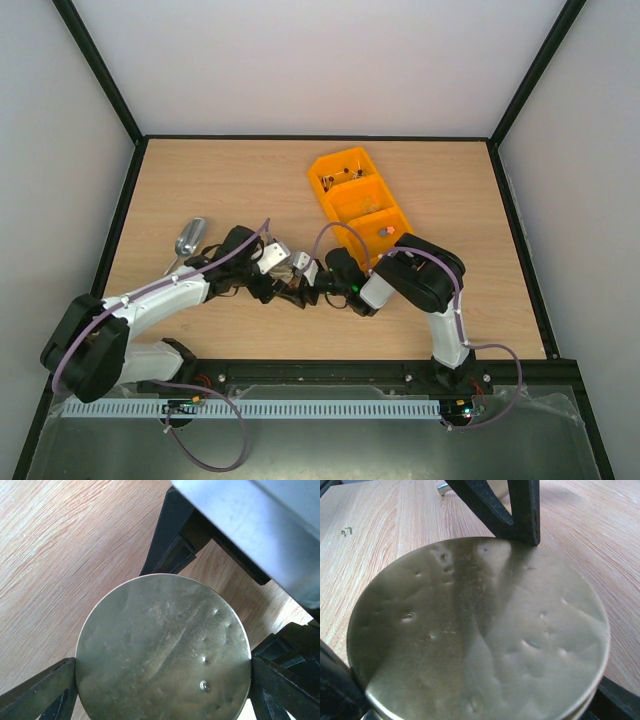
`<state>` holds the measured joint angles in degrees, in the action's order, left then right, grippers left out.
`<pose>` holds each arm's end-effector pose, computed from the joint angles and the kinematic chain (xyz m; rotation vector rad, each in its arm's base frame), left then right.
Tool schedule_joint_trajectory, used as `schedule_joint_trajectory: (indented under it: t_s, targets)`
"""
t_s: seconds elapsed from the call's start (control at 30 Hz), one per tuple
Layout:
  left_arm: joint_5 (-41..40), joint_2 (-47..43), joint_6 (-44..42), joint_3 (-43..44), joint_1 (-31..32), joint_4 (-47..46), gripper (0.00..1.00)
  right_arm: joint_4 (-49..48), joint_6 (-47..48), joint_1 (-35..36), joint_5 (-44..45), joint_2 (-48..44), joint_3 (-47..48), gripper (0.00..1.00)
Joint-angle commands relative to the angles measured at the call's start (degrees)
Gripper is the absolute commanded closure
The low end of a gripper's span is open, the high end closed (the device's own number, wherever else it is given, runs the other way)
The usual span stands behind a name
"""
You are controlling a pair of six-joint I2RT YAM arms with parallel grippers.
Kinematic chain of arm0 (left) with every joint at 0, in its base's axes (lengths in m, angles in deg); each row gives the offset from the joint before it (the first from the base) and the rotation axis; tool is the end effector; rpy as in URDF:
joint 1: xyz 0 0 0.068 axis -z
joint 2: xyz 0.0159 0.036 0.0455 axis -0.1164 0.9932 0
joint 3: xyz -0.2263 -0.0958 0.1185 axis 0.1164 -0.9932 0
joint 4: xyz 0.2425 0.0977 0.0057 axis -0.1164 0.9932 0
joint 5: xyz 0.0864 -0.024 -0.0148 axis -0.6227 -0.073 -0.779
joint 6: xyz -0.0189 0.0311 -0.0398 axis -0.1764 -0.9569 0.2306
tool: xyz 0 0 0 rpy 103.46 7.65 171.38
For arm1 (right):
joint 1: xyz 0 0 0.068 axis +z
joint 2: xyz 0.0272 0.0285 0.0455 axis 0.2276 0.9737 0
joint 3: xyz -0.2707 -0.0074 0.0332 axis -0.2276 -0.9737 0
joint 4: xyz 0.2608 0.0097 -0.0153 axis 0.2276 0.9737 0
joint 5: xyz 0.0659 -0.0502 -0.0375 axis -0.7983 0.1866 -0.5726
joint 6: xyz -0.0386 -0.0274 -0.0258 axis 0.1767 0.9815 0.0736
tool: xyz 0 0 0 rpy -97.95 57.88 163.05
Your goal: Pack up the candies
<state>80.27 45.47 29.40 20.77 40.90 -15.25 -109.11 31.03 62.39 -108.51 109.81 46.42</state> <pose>0.1968 -0.1427 0.1834 1.1148 2.1566 -0.3957 0.2140 0.2701 0.0994 -1.1268 1.4080 0.8794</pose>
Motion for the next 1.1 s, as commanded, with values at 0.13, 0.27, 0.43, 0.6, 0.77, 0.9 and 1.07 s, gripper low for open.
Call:
schedule_joint_trajectory:
  t_s: [0.13,0.27,0.43,0.6,0.77,0.9,1.07]
  targets:
    - [1.4,-0.2,-2.6,-0.3,0.0,0.6,0.26,4.2,0.3,0.7,-2.0,1.1,-1.1,0.99]
    - [2.9,-1.6,-8.3,-1.9,-0.1,1.9,0.31,3.7,2.0,0.7,-4.6,0.3,-2.3,0.98]
    - [5.4,-2.8,-17.2,-3.7,-1.9,3.0,0.34,3.7,3.9,0.7,-9.1,-0.9,-4.0,0.99]
    - [11.2,-2.6,-31.9,-3.7,-4.3,6.7,0.35,4.9,4.5,0.7,-13.2,-1.9,-4.6,0.99]
    - [14.2,-3.2,-40.6,-3.0,-8.1,8.9,0.22,5.5,3.1,0.7,-11.5,-2.3,-4.3,0.99]
    - [14.0,-3.8,-26.9,-1.2,-8.8,9.2,0.01,6.4,0.1,0.7,-4.8,-2.1,-2.5,0.99]
    - [8.4,-7.5,-9.2,-4.1,-3.8,2.9,0.01,6.2,-1.5,0.7,-0.7,-1.3,-1.3,0.99]
